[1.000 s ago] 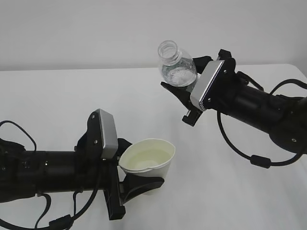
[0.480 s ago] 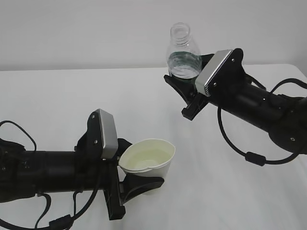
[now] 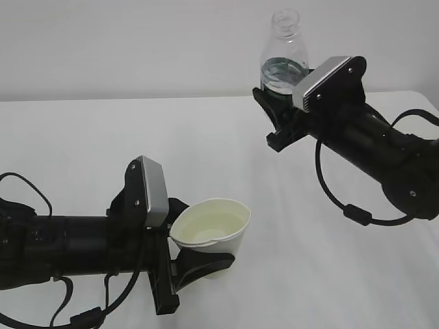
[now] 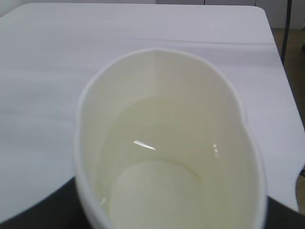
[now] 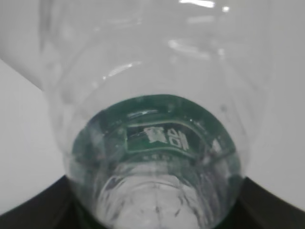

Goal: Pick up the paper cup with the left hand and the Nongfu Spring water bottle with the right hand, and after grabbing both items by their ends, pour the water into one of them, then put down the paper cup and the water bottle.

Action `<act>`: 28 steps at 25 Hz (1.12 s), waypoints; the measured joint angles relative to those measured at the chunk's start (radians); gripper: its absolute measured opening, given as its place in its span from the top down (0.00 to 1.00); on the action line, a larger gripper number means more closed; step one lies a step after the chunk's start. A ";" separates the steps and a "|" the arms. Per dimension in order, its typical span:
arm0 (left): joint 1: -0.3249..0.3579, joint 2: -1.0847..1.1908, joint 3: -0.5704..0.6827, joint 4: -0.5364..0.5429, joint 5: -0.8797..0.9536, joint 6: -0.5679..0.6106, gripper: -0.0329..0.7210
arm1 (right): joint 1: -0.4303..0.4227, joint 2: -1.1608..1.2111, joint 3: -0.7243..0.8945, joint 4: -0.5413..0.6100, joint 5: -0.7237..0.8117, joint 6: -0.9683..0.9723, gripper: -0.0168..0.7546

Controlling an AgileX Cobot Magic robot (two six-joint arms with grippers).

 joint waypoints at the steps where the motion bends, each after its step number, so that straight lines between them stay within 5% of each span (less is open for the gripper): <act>1: 0.000 0.000 0.000 0.000 0.000 0.000 0.41 | 0.000 0.000 0.000 0.026 0.000 0.000 0.39; 11: 0.000 0.000 0.000 0.000 0.002 0.000 0.41 | 0.000 0.000 0.000 0.236 0.000 0.002 0.39; 28: 0.000 0.000 0.000 0.000 0.002 0.000 0.41 | 0.000 0.000 0.000 0.434 0.036 -0.016 0.39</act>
